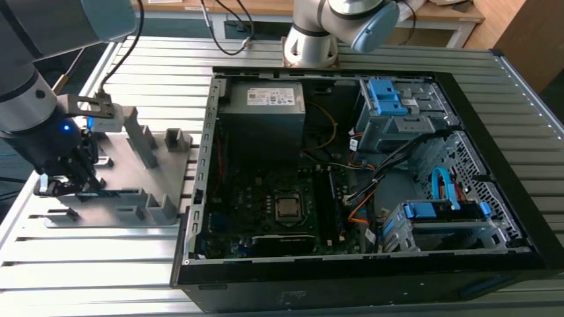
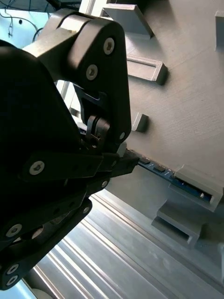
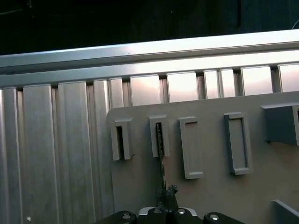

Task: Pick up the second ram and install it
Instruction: 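Pick up the second ram and move it above second insertion slot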

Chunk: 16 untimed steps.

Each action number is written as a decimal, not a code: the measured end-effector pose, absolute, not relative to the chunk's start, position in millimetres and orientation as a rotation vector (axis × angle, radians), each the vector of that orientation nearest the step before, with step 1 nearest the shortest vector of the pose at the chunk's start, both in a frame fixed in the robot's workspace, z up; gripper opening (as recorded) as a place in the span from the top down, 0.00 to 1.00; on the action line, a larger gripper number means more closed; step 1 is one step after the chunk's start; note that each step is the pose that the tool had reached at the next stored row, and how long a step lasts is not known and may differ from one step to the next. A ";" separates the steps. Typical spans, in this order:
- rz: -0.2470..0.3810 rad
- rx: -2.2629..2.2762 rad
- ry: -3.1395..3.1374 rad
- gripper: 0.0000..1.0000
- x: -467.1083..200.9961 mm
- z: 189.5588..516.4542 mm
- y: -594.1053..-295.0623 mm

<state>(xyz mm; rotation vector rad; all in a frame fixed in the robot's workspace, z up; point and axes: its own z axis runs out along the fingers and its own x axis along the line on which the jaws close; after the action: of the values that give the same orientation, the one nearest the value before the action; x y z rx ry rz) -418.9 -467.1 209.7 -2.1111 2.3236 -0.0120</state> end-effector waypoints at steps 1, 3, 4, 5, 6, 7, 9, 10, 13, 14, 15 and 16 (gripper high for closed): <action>-0.013 -2.111 2.323 0.90 -418.8 209.7 -467.1; -0.016 -2.109 2.322 0.90 -419.0 209.7 -467.1; -0.017 -2.109 2.321 0.90 -419.0 209.7 -467.0; -0.018 -2.108 2.320 0.90 -419.0 209.7 -467.1; -0.019 -2.108 2.320 0.90 -419.0 209.7 -467.1; -0.020 -2.107 2.319 0.90 -419.0 209.7 -467.1; -0.023 -2.106 2.318 0.84 -419.0 209.7 -467.1; -0.024 -2.105 2.317 0.84 -419.0 209.6 -467.1; -0.027 -2.104 2.316 0.71 -419.0 209.7 -467.1; -0.030 -2.143 2.275 0.71 -419.1 208.9 -467.0; -0.029 -2.173 2.246 0.71 -419.1 207.7 -467.0; -0.029 -2.174 2.245 0.71 -419.0 205.9 -467.0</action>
<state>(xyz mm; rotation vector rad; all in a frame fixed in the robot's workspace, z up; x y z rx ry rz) -419.0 -467.0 205.9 -2.1736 2.2451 -0.0285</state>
